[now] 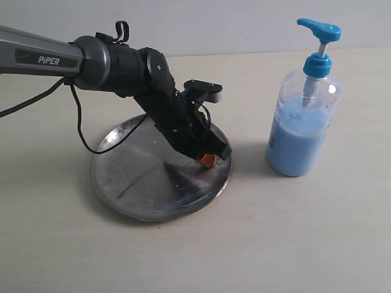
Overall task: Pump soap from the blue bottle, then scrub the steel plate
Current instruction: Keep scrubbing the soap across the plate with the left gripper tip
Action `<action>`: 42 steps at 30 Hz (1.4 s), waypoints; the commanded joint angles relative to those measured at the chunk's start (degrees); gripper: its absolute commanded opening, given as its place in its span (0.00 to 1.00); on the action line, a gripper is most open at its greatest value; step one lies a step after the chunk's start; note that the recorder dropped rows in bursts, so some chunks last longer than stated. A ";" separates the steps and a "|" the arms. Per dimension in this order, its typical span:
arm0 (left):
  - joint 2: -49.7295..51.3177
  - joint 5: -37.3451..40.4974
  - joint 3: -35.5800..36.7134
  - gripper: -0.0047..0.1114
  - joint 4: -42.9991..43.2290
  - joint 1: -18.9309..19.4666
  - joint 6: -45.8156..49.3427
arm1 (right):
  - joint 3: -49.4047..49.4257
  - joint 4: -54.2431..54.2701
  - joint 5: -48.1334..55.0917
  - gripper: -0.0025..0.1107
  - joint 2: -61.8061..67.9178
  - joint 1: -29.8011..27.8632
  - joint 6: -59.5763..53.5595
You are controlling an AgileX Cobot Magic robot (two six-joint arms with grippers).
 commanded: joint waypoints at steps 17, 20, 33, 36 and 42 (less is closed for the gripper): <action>2.80 -12.11 0.99 0.04 5.65 1.78 -2.78 | -0.26 0.18 -0.75 0.02 -0.48 -0.18 -0.20; 2.80 -10.73 0.99 0.04 5.78 2.89 -3.63 | -0.26 0.18 -0.75 0.02 -0.48 -0.18 -0.20; 2.80 1.42 0.99 0.04 3.30 3.65 -3.28 | -0.26 0.18 -0.74 0.02 -0.48 -0.18 -0.31; 2.80 2.90 0.99 0.04 1.57 3.65 -3.14 | -0.26 0.18 -0.74 0.02 -0.48 -0.18 -0.31; 2.80 4.45 0.99 0.04 -3.48 3.65 -1.05 | -0.26 0.18 -0.74 0.02 -0.48 -0.18 -0.31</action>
